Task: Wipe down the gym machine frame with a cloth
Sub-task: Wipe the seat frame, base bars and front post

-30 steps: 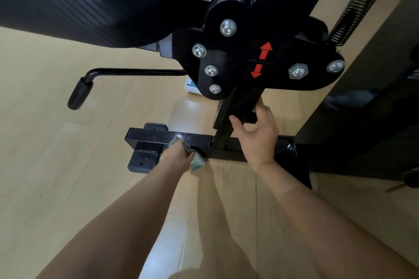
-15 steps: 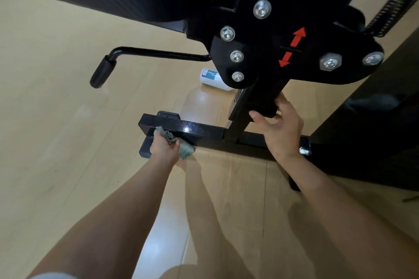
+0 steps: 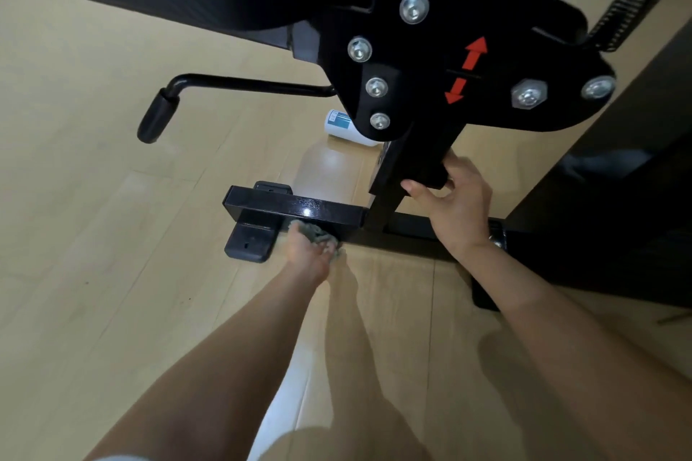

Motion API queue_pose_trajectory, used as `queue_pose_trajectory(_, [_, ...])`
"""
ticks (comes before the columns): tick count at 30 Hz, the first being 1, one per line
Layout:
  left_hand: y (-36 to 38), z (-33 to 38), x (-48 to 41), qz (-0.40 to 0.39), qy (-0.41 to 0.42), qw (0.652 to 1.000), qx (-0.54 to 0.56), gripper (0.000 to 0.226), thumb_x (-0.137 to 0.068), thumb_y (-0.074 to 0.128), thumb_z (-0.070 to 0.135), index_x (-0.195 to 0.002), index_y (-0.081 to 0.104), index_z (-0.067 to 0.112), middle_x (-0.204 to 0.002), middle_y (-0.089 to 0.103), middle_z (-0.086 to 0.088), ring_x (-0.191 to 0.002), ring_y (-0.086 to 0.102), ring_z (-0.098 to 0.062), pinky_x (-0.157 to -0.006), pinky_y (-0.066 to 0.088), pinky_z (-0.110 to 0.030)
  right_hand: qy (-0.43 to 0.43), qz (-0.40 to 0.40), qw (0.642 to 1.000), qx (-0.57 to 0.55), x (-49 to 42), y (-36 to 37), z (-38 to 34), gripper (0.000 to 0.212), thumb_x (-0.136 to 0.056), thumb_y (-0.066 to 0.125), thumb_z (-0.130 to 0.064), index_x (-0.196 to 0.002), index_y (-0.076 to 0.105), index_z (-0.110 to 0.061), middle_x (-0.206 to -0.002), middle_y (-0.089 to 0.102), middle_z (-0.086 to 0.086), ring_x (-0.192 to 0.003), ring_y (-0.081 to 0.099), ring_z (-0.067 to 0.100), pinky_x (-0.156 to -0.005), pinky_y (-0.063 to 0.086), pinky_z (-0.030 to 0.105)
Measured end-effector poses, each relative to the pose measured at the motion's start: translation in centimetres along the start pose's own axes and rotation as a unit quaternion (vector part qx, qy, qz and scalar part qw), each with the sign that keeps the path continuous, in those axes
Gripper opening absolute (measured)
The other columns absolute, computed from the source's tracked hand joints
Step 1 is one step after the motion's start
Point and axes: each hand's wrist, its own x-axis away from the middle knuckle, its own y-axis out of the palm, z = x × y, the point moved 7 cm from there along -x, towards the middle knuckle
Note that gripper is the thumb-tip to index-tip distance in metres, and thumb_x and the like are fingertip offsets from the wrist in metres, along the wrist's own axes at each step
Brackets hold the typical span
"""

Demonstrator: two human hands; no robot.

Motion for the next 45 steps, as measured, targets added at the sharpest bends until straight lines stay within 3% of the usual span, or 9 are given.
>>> queue_pose_trajectory(2, [1.3, -2.5, 0.9, -0.020, -0.012, 0.999, -0.030, 0.013, -0.078, 0.054, 0.004, -0.074, 0.044, 0.011, -0.080, 0.047, -0.012, -0.068, 0.048, -0.023, -0.064, 0.049, -0.035, -0.003, -0.015, 1.000, 0.019, -0.1, 0.0, 0.0, 0.060, -0.080, 0.078, -0.047, -0.135, 0.060, -0.029, -0.104, 0.062, -0.010, -0.099, 0.059, 0.004, -0.095, 0.054, 0.032])
queue_pose_trajectory(6, [3.4, -7.3, 1.4, -0.043, -0.029, 0.997, -0.058, 0.013, -0.103, 0.055, 0.021, -0.102, 0.056, 0.008, -0.101, 0.056, -0.017, -0.090, 0.060, -0.031, -0.078, 0.055, -0.036, 0.008, -0.064, 0.998, 0.019, -0.5, -0.4, 0.5, 0.065, -0.083, 0.078, -0.040, -0.142, 0.053, -0.033, -0.112, 0.064, -0.013, -0.105, 0.058, 0.002, -0.101, 0.050, 0.029])
queue_pose_trajectory(10, [5.1, -11.3, 2.3, -0.055, -0.068, 0.993, -0.074, 0.018, -0.104, 0.052, 0.028, -0.096, 0.054, 0.011, -0.098, 0.057, -0.015, -0.085, 0.060, -0.027, -0.065, 0.054, -0.031, 0.014, -0.152, 0.988, 0.010, -0.1, -1.3, 1.1, 0.073, -0.090, 0.073, -0.032, -0.151, 0.035, -0.046, -0.138, 0.056, -0.022, -0.121, 0.056, 0.001, -0.105, 0.044, 0.026])
queue_pose_trajectory(14, [7.2, -14.1, 3.8, -0.061, -0.055, 0.990, -0.115, 0.013, -0.103, 0.056, 0.019, -0.112, 0.054, 0.010, -0.118, 0.057, -0.012, -0.115, 0.061, -0.029, -0.086, 0.059, -0.035, 0.063, -0.160, 0.984, 0.053, 2.5, -3.0, 4.3, 0.065, -0.096, 0.067, -0.021, -0.150, 0.039, -0.044, -0.134, 0.061, -0.008, -0.119, 0.057, 0.008, -0.103, 0.046, 0.029])
queue_pose_trajectory(17, [8.7, -15.3, 5.2, -0.096, -0.035, 0.977, -0.185, 0.005, -0.098, 0.064, 0.012, -0.101, 0.062, 0.008, -0.103, 0.068, -0.015, -0.092, 0.070, -0.027, -0.069, 0.061, -0.032, 0.137, -0.189, 0.970, 0.065, 5.3, -3.8, 7.8, 0.055, -0.094, 0.068, -0.013, -0.145, 0.052, -0.028, -0.123, 0.065, -0.001, -0.114, 0.061, 0.017, -0.098, 0.049, 0.029])
queue_pose_trajectory(26, [10.3, -13.4, 7.4, -0.198, 0.030, 0.919, -0.340, 0.023, -0.098, 0.063, 0.019, -0.117, 0.070, 0.008, -0.105, 0.073, -0.011, -0.084, 0.067, -0.018, -0.062, 0.053, -0.025, 0.376, -0.167, 0.871, -0.267, 7.6, -1.9, 11.4, 0.021, -0.095, 0.064, -0.001, -0.113, 0.067, -0.012, -0.112, 0.072, 0.011, -0.099, 0.074, 0.025, -0.072, 0.062, 0.033])
queue_pose_trajectory(34, [6.7, -6.0, 6.8, -0.016, 0.307, 0.857, -0.413, 0.012, -0.090, 0.071, 0.014, -0.101, 0.068, 0.017, -0.095, 0.070, 0.002, -0.091, 0.067, -0.016, -0.083, 0.056, -0.032, 0.180, -0.022, 0.982, 0.050, 3.5, -3.3, 11.0, 0.048, -0.092, 0.061, -0.002, -0.136, 0.062, -0.021, -0.132, 0.065, 0.001, -0.123, 0.058, 0.019, -0.109, 0.045, 0.032])
queue_pose_trajectory(38, [6.6, -4.0, 7.3, 0.007, 0.377, 0.824, -0.423, 0.024, -0.088, 0.074, 0.021, -0.105, 0.058, 0.021, -0.098, 0.064, 0.009, -0.095, 0.064, -0.011, -0.084, 0.050, -0.028, 0.088, -0.213, 0.953, 0.198, 5.4, 0.4, 11.8, 0.064, -0.091, 0.069, -0.026, -0.150, 0.044, -0.030, -0.148, 0.047, -0.004, -0.137, 0.038, 0.021, -0.116, 0.031, 0.040])
queue_pose_trajectory(45, [7.4, -2.8, 7.6, -0.020, 0.420, 0.791, -0.444, 0.031, -0.090, 0.074, 0.027, -0.118, 0.061, 0.025, -0.111, 0.066, 0.010, -0.103, 0.062, -0.008, -0.088, 0.049, -0.024, 0.011, -0.287, 0.910, 0.301, 5.8, 3.8, 11.1, 0.067, -0.090, 0.063, -0.044, -0.152, 0.036, -0.037, -0.155, 0.032, -0.002, -0.144, 0.024, 0.026, -0.122, 0.013, 0.043])
